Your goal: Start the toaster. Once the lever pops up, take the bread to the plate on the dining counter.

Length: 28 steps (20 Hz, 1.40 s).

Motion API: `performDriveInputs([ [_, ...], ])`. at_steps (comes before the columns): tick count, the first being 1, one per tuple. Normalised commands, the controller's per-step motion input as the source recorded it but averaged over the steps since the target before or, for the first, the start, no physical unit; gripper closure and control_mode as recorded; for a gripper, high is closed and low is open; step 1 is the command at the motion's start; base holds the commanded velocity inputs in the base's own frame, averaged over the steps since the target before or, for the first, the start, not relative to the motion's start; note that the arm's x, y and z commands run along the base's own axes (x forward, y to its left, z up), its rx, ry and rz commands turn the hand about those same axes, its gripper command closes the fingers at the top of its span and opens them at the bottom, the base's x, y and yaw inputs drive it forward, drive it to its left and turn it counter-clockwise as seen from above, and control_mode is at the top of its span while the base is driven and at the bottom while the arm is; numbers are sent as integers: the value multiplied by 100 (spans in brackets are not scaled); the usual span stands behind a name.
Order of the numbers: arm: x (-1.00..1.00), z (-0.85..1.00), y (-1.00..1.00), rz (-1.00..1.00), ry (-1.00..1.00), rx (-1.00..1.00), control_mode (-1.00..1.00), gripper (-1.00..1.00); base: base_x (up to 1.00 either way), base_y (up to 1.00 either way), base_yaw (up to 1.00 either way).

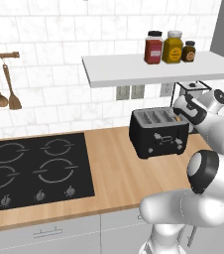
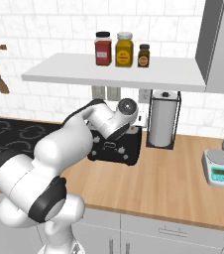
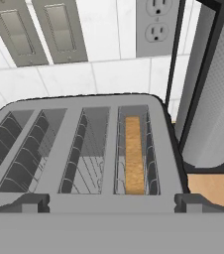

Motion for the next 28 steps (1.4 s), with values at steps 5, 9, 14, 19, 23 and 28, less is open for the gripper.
performDriveInputs([
  [5, 0, 0, 0, 0, 0, 0, -100, -100, 0, 0, 0],
  [9, 0, 0, 0, 0, 0, 0, -100, -100, 0, 0, 0],
  [14, 0, 0, 0, 0, 0, 0, -100, -100, 0, 0, 0],
  [19, 0, 0, 0, 0, 0, 0, -100, -100, 0, 0, 0],
  [23, 0, 0, 0, 0, 0, 0, -100, -100, 0, 0, 0],
  [28, 0, 0, 0, 0, 0, 0, -100, -100, 0, 0, 0],
])
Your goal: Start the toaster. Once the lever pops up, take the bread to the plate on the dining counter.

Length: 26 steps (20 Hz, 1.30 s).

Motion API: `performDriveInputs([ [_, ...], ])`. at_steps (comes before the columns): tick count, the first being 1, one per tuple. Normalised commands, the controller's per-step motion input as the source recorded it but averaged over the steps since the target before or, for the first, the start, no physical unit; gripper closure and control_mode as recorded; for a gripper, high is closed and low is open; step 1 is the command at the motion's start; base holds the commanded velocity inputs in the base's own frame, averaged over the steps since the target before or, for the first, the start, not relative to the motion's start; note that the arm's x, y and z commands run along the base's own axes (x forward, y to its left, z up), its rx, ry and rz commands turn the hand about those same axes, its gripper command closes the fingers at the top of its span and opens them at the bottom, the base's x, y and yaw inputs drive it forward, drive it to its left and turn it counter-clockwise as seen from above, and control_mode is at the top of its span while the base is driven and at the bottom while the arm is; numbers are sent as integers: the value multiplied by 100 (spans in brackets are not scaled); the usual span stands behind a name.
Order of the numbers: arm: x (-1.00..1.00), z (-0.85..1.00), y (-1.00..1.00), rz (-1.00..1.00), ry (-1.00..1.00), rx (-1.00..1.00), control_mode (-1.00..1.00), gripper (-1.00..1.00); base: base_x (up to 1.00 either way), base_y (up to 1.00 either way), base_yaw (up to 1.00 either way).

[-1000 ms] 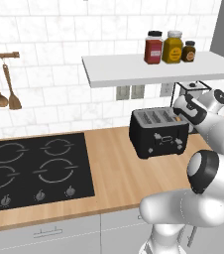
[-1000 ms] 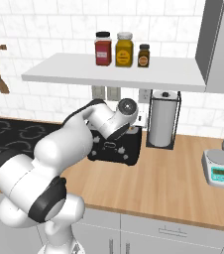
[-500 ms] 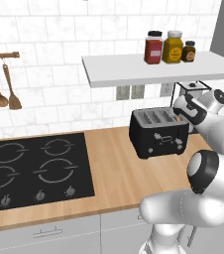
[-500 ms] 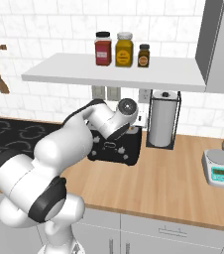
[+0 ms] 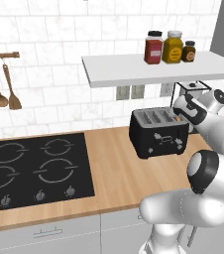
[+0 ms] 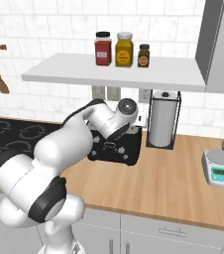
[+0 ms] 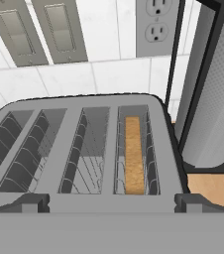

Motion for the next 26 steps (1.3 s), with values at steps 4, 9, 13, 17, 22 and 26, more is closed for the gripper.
performDriveInputs([
  [4, 0, 0, 0, 0, 0, 0, -100, -100, 0, 0, 0],
  [9, 0, 0, 0, 0, 0, 0, -100, -100, 0, 0, 0],
  [13, 0, 0, 0, 0, 0, 0, -100, -100, 0, 0, 0],
  [17, 0, 0, 0, 0, 0, 0, -100, -100, 0, 0, 0],
  [22, 0, 0, 0, 0, 0, 0, -100, -100, 0, 0, 0],
  [26, 0, 0, 0, 0, 0, 0, -100, -100, 0, 0, 0],
])
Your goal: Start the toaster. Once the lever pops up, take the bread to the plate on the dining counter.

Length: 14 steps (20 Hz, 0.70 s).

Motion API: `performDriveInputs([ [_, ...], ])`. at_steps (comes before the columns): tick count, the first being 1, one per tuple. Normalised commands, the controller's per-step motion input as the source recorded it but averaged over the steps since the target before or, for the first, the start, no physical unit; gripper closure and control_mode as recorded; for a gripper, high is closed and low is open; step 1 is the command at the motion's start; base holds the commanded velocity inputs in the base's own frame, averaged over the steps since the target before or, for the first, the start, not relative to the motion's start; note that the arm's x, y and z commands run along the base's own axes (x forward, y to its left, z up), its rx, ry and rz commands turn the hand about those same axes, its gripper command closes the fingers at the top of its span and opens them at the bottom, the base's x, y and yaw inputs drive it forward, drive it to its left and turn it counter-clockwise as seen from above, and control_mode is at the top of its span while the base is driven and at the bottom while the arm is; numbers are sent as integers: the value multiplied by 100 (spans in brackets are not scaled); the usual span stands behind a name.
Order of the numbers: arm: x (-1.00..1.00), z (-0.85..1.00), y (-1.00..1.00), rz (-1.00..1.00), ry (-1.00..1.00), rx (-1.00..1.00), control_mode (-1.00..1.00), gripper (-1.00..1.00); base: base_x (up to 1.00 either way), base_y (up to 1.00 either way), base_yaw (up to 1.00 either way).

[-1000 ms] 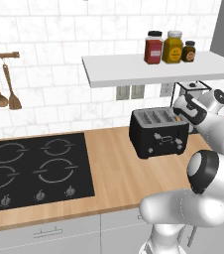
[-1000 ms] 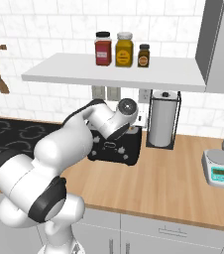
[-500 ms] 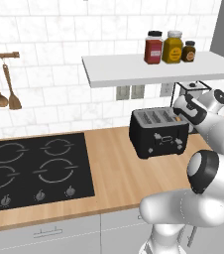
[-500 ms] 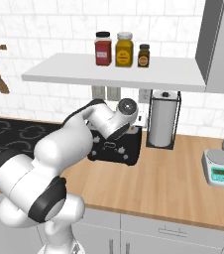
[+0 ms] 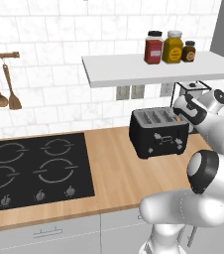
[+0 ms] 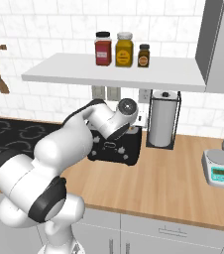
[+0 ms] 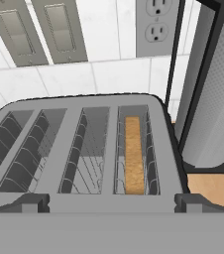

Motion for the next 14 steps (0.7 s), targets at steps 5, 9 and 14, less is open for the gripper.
performDriveInputs([
  [5, 0, 0, 0, 0, 0, 0, -100, -100, 0, 0, 0],
  [9, 0, 0, 0, 0, 0, 0, -100, -100, 0, 0, 0],
  [14, 0, 0, 0, 0, 0, 0, -100, -100, 0, 0, 0],
])
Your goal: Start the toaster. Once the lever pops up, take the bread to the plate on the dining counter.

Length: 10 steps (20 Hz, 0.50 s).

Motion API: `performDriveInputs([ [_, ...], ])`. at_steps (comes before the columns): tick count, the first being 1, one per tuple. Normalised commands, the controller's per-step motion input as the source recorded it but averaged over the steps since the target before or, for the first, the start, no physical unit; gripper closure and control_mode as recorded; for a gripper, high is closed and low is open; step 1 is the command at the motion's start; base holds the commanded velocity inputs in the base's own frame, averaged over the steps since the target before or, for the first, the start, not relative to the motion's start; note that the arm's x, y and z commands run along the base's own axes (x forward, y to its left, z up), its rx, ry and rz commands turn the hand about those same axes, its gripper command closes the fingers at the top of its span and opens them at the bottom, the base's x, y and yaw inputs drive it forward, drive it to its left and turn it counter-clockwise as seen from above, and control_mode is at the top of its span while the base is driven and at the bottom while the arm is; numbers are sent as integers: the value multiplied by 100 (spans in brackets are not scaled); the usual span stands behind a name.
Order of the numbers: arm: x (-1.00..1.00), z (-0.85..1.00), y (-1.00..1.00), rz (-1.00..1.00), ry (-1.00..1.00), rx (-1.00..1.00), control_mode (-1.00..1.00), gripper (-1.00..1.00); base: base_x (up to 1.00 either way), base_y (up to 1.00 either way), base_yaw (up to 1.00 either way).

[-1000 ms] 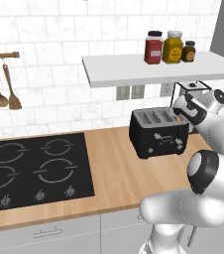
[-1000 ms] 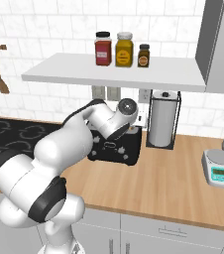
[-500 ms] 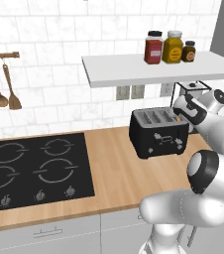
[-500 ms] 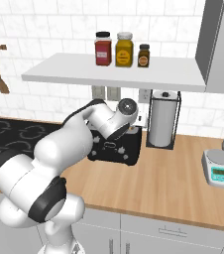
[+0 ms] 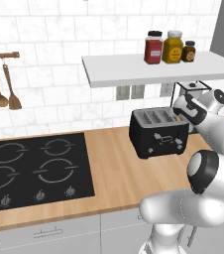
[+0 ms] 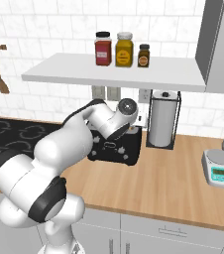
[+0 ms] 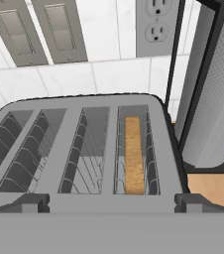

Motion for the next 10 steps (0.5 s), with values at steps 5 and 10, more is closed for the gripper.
performDriveInputs([
  [5, 0, 0, 0, 0, 0, 0, -100, -100, 0, 0, 0],
  [10, 0, 0, 0, 0, 0, 0, -100, -100, 0, 0, 0],
])
